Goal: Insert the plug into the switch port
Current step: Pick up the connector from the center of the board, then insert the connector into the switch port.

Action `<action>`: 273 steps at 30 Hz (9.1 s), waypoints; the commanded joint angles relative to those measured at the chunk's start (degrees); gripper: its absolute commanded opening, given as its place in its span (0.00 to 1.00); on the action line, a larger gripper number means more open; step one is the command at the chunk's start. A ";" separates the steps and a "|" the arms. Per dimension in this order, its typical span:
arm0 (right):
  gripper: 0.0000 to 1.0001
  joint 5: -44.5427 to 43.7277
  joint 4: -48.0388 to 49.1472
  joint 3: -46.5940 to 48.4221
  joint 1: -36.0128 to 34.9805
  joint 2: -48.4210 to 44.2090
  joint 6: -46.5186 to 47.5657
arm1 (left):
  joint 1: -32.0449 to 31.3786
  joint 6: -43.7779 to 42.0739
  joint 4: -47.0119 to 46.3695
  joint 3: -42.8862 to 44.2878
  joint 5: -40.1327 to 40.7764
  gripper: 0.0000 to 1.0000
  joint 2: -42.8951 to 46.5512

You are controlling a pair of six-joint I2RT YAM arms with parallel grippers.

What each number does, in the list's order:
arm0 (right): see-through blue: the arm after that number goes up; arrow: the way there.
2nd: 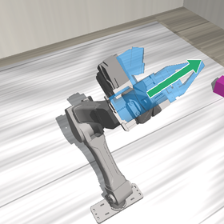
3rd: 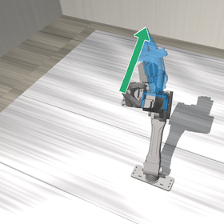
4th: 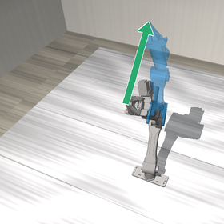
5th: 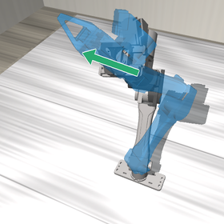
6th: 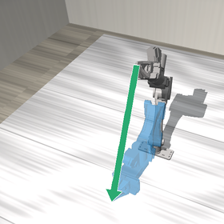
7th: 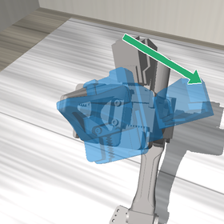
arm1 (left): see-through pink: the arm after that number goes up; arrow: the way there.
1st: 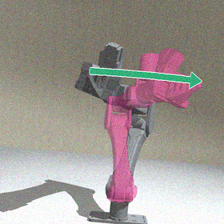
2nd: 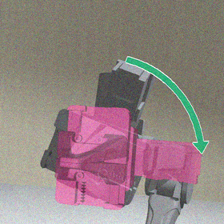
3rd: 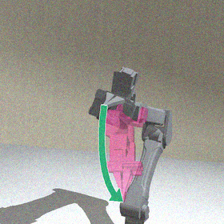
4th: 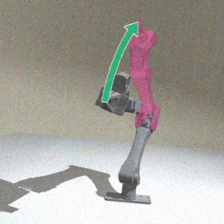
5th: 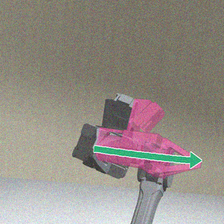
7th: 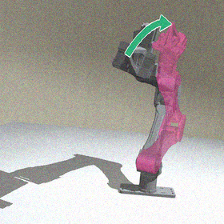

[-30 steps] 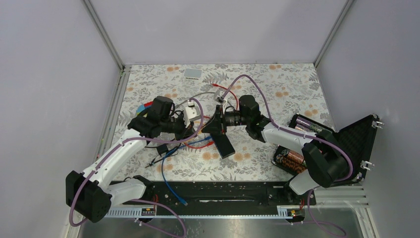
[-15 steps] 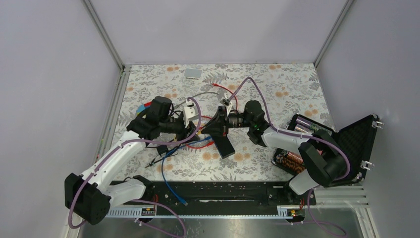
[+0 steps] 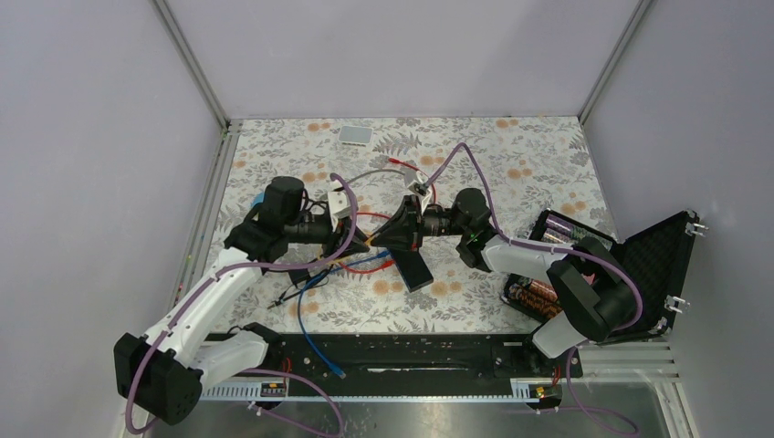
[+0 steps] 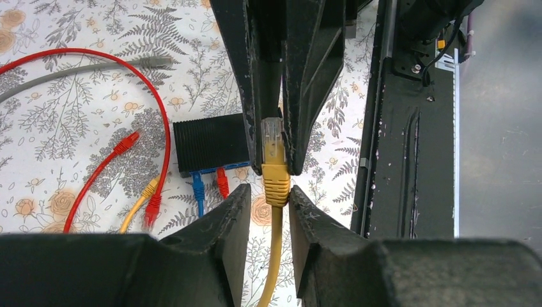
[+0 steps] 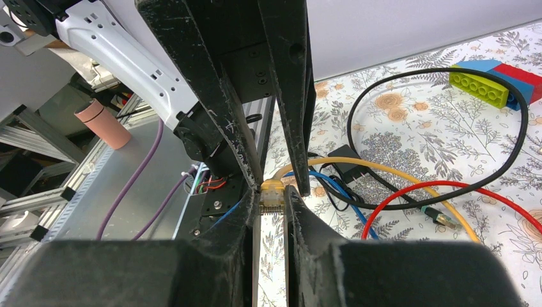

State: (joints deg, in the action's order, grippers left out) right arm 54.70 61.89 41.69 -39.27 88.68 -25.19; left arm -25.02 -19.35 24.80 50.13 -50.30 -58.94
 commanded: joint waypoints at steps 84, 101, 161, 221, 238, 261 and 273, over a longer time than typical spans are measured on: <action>0.40 -15.77 -46.93 3.40 13.78 11.56 -5.37 | -31.24 19.79 2.81 10.11 54.57 0.00 -38.60; 0.43 -10.75 -49.94 5.12 13.78 15.54 -2.14 | -31.15 18.03 -1.83 7.00 57.63 0.00 -35.33; 0.39 -2.23 -45.77 -1.73 12.48 19.18 -6.48 | -35.10 25.24 -22.97 3.92 59.33 0.00 -36.11; 0.36 -6.78 -21.62 -14.81 4.04 25.35 -25.94 | -22.99 35.94 -26.49 8.62 63.67 0.00 -35.99; 0.34 -8.59 -15.60 -15.98 2.53 26.06 -30.54 | -21.57 32.81 -31.53 13.91 60.40 0.00 -42.65; 0.34 -12.04 -12.34 -16.79 2.23 28.85 -33.07 | -14.95 33.27 -39.74 20.57 48.55 0.00 -47.05; 0.35 -11.54 -9.33 -18.18 1.78 29.78 -34.33 | -20.11 20.85 -39.97 20.57 46.52 0.00 -48.73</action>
State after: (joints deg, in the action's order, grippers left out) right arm 20.03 70.00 29.30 -28.45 114.85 -57.47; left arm -44.05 4.89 27.29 66.19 -5.52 -105.06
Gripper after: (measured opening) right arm 0.357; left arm 0.113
